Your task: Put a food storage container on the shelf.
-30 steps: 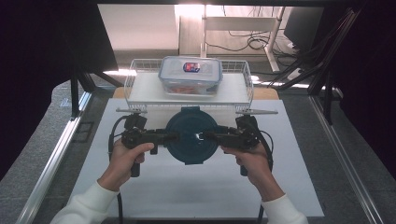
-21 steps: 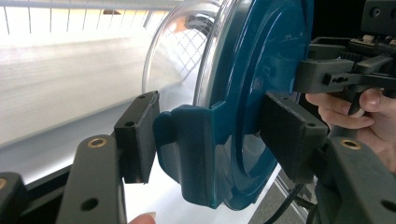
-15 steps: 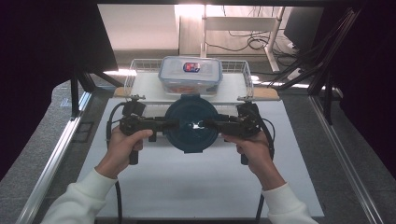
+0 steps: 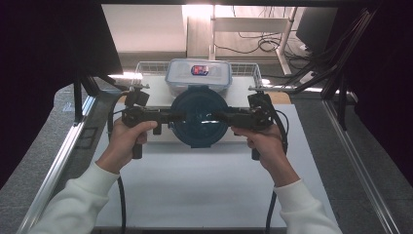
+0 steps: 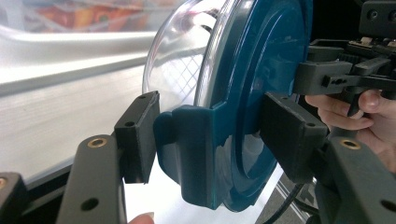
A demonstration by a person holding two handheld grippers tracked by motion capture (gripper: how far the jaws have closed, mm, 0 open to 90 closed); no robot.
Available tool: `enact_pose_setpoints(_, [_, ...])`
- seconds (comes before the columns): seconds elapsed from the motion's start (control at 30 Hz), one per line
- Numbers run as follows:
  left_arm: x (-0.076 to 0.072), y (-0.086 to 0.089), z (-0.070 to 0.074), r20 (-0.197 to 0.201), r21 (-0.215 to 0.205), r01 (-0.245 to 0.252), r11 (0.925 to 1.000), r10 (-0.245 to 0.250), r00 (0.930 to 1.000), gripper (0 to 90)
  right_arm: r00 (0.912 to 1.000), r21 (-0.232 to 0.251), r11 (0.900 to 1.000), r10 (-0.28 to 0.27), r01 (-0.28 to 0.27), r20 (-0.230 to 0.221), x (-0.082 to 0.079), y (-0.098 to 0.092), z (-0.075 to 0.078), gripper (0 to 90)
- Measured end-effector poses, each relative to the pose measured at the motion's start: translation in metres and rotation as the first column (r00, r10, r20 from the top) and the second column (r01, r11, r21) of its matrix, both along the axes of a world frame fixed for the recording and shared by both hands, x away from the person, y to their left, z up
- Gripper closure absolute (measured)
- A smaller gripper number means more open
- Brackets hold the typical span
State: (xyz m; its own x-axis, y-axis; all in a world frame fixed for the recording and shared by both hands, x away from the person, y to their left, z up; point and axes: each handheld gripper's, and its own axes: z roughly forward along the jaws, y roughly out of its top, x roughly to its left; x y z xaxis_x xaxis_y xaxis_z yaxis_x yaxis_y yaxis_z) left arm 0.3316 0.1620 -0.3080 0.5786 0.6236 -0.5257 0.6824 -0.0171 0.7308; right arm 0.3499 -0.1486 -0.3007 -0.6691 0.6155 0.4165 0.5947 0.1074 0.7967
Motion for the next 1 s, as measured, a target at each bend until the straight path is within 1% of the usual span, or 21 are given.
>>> enact_pose_setpoints(0.1, [0.004, 0.000, 0.009, 0.008, 0.001, -0.003, 1.0000, 0.003, 1.0000, 39.1, 0.9999, 0.005, 1.000, -0.001, 0.001, 0.010, 0.004, 0.001, 0.008, 35.9])
enact_pose_setpoints(0.17, [0.008, 0.001, 0.014, 0.007, -0.003, -0.005, 1.0000, 0.005, 1.0000, 39.1, 0.9999, 0.011, 1.000, -0.005, 0.005, 0.009, 0.008, 0.001, 0.013, 35.9])
enact_pose_setpoints(0.3, [0.020, 0.002, 0.023, 0.005, -0.001, -0.001, 1.0000, 0.001, 1.0000, 39.1, 0.9998, 0.017, 1.000, -0.010, 0.010, 0.014, 0.017, 0.001, 0.021, 36.0])
enact_pose_setpoints(0.4, [0.027, 0.002, 0.030, 0.012, 0.004, -0.003, 1.0000, 0.003, 0.9999, 39.1, 0.9999, 0.021, 1.000, -0.008, 0.008, 0.014, 0.025, 0.001, 0.027, 36.1])
enact_pose_setpoints(0.53, [0.038, 0.002, 0.039, 0.013, 0.001, -0.007, 1.0000, 0.007, 0.9999, 38.9, 0.9998, 0.029, 0.999, -0.014, 0.013, 0.014, 0.036, 0.002, 0.036, 36.2])
enact_pose_setpoints(0.7, [0.053, 0.003, 0.052, 0.026, 0.026, 0.004, 0.9997, -0.005, 0.9997, 38.9, 0.9999, 0.039, 0.999, -0.015, 0.014, 0.009, 0.049, 0.002, 0.045, 36.5])
enact_pose_setpoints(0.8, [0.063, 0.005, 0.059, 0.021, 0.026, 0.013, 0.9996, -0.014, 0.9997, 38.9, 0.9997, 0.042, 0.999, -0.021, 0.020, 0.010, 0.058, 0.003, 0.051, 36.6])
enact_pose_setpoints(0.9, [0.073, 0.006, 0.067, 0.024, 0.025, 0.016, 0.9996, -0.017, 0.9996, 38.9, 0.9996, 0.044, 0.999, -0.025, 0.025, 0.009, 0.067, 0.004, 0.059, 36.7])
enact_pose_setpoints(1.0, [0.081, 0.008, 0.072, 0.024, 0.019, 0.015, 0.9997, -0.015, 0.9996, 38.9, 0.9997, 0.041, 0.999, -0.023, 0.023, 0.002, 0.075, 0.006, 0.066, 36.8])
